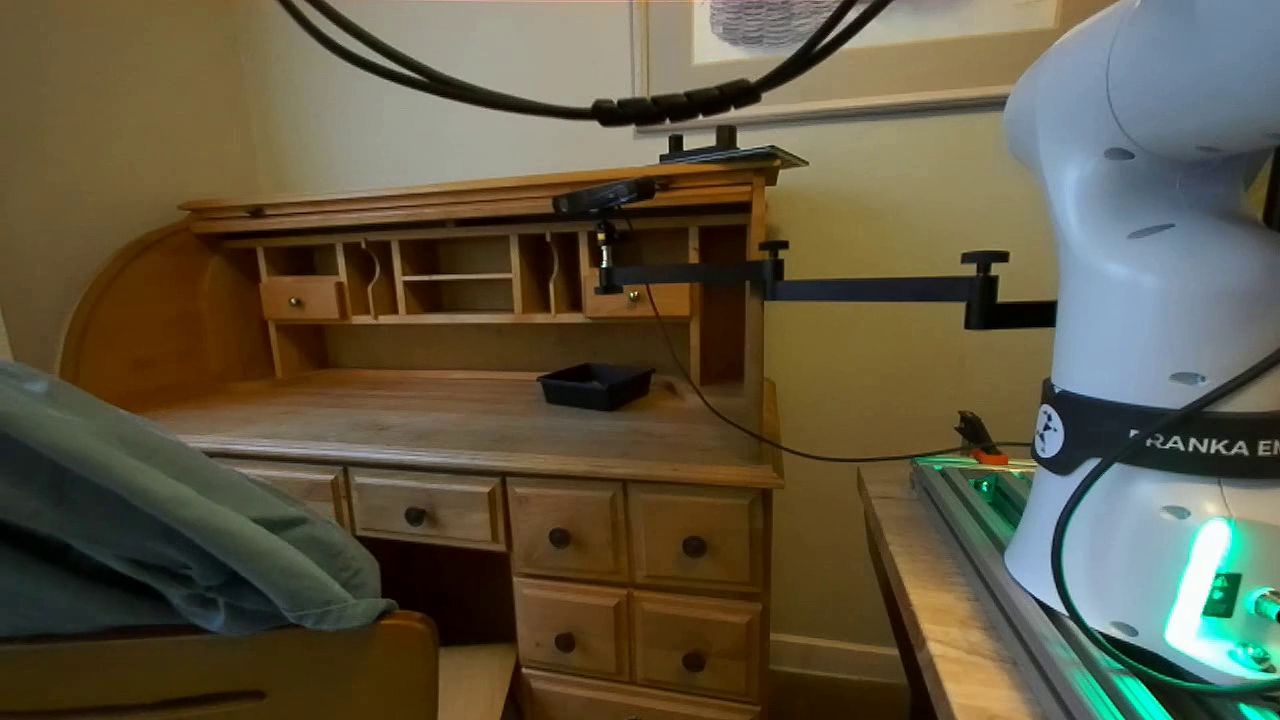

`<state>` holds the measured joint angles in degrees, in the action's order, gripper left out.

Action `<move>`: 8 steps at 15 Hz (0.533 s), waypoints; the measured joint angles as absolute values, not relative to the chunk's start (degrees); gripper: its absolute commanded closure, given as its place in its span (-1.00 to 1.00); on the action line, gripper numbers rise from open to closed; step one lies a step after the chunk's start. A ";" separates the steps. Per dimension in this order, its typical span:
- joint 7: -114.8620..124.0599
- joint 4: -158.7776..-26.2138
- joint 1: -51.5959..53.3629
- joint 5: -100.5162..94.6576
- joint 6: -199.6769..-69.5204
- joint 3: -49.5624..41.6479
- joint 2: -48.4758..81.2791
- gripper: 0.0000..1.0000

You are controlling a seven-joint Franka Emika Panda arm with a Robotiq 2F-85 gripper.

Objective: Put the blue cloth on the backrest of the chair

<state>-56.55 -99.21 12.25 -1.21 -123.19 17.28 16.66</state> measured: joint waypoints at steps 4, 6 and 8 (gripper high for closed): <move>-57.49 -100.19 12.50 -1.21 -123.20 17.29 20.03 1.00; -57.90 -100.40 12.50 -1.21 -123.19 17.28 22.16 1.00; -58.27 -100.39 12.50 -1.21 -123.16 17.28 24.25 1.00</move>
